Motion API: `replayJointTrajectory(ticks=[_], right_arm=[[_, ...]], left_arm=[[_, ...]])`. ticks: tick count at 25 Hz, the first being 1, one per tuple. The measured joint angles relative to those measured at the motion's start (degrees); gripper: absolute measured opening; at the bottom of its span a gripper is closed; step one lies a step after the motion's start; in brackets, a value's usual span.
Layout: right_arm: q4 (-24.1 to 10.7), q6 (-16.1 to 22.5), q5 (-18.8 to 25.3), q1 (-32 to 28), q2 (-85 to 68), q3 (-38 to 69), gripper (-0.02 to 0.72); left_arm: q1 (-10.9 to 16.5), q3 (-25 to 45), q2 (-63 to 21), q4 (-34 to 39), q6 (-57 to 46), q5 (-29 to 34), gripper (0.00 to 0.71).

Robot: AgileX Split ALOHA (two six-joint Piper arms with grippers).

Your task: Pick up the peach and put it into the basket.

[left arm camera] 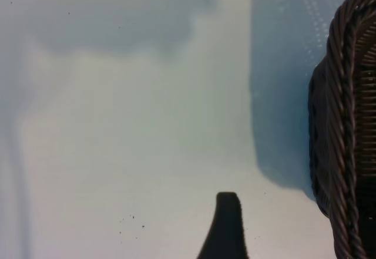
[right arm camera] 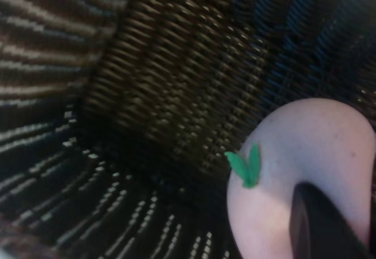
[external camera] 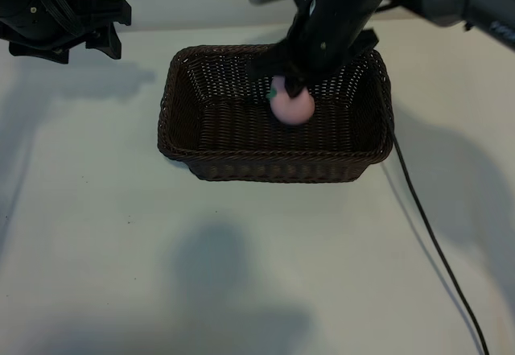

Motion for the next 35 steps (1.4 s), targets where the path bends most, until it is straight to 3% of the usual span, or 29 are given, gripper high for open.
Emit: replayJointTrajectory(ticks=[3, 6, 12, 15, 27, 35], right_arm=[[-0.19, 0.06, 0.05, 0.0, 2.03, 0.0, 0.054], [-0.21, 0.14, 0.17, 0.0, 2.4, 0.0, 0.117], [-1.12, 0.6, 1.93, 0.0, 0.19, 0.0, 0.399], [-1.72, 0.74, 4.19, 0.0, -1.61, -0.11, 0.492], [-4.4, 1.13, 13.38, -7.27, -7.8, -2.19, 0.516], [-5.88, 1.06, 15.43, -10.52, -8.84, -2.25, 0.515]], left_arm=[[0.0, 0.0, 0.0, 0.0, 0.0, 0.05, 0.588], [0.0, 0.0, 0.0, 0.0, 0.0, 0.21, 0.588], [0.0, 0.0, 0.0, 0.0, 0.08, 0.43, 0.588], [0.0, 0.0, 0.0, 0.0, 0.18, 0.43, 0.588], [0.0, 0.0, 0.0, 0.0, 0.13, 0.43, 0.588], [0.0, 0.0, 0.0, 0.0, 0.13, 0.43, 0.588]])
